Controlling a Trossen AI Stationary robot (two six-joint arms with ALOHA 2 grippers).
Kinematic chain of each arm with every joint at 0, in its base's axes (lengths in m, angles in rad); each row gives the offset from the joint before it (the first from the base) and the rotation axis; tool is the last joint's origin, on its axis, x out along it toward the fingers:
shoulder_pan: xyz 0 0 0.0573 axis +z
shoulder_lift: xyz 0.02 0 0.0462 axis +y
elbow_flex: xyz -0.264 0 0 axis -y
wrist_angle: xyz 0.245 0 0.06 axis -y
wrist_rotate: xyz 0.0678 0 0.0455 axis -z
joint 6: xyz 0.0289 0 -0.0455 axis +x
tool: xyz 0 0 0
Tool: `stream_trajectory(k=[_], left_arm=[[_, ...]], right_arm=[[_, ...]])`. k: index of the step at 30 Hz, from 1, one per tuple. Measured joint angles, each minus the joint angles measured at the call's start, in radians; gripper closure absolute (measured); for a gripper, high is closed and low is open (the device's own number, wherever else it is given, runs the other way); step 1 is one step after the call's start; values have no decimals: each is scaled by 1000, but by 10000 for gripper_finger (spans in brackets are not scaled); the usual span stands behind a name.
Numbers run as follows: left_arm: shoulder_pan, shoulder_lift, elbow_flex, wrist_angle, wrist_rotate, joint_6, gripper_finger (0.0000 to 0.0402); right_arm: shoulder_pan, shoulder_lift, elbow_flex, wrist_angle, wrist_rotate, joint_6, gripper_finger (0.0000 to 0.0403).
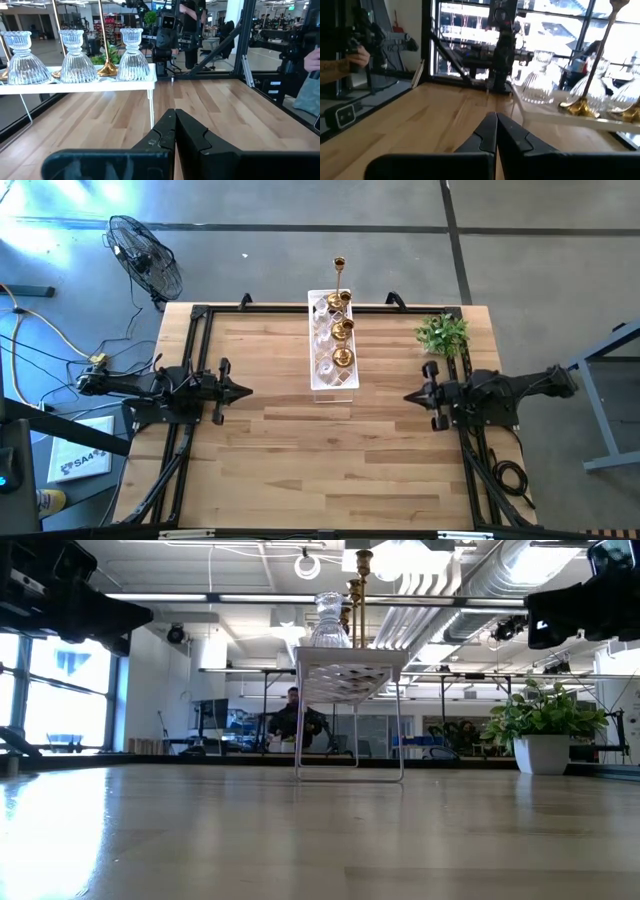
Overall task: Pick & Place candle stick holders
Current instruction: Return to Home Position
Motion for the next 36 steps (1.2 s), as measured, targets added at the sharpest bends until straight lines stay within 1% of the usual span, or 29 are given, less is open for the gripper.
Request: stream_trajectory(k=[4,13,18,24,36], left_arm=[[0,3,0,-15,2,11,401],[0,10,1,-23,1,64,401],[0,10,1,-24,-22,98,401],[0,10,1,-24,-23,116,401],[0,10,0,-13,-20,109,401]], right_arm=[[-1,1,0,-54,-5,8,402],[-1,2,0,-59,13,8,402],[-1,2,0,-58,39,-5,402],[-1,2,0,-62,9,-8,402],[-1,2,-1,-60,2,-8,402]])
